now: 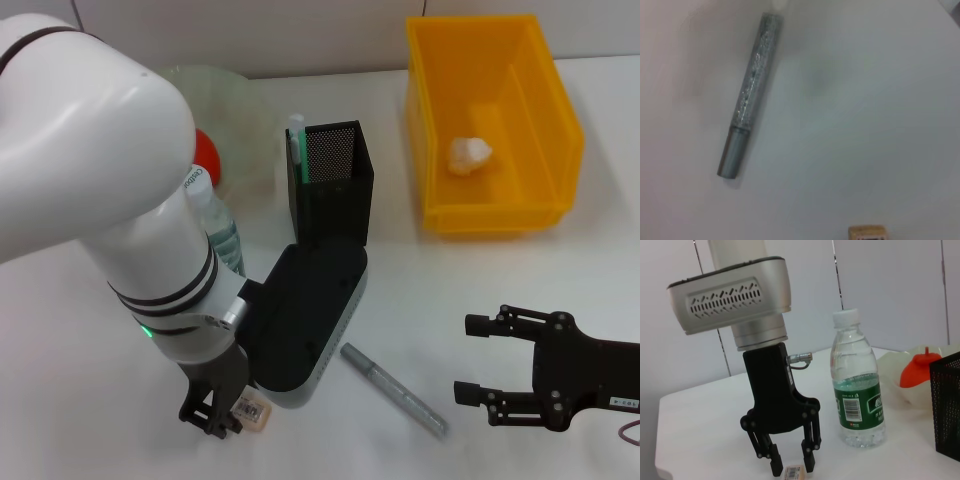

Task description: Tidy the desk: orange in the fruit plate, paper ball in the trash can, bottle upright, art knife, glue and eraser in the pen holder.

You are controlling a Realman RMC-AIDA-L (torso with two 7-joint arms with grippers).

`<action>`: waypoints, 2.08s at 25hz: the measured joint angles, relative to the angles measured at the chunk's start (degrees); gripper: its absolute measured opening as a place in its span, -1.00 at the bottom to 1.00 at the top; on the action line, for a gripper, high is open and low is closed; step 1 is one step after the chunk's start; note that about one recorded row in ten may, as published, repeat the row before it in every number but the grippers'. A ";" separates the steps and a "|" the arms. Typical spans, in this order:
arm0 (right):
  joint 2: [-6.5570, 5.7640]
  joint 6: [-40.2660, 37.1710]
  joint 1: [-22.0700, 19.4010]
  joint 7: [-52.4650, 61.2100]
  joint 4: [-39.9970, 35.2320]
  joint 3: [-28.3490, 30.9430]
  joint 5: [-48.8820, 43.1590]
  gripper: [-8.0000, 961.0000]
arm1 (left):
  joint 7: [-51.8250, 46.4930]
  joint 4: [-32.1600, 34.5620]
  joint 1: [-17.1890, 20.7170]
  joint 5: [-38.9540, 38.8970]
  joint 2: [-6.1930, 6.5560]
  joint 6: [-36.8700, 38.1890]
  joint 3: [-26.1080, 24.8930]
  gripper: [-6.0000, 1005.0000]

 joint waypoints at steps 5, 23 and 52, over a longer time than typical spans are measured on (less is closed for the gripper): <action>0.00 0.00 0.00 0.00 0.00 0.00 0.00 0.65 | -0.27 -0.22 -0.03 -0.11 0.00 0.00 0.48 -0.10; 0.00 -0.02 -0.09 0.02 0.00 0.00 0.00 0.65 | -0.50 -0.44 0.03 -0.29 0.00 -0.49 1.12 -0.18; 0.00 0.34 0.09 0.28 0.59 0.18 0.46 0.65 | 0.74 -0.84 -0.53 -0.19 0.00 -1.26 0.90 -0.48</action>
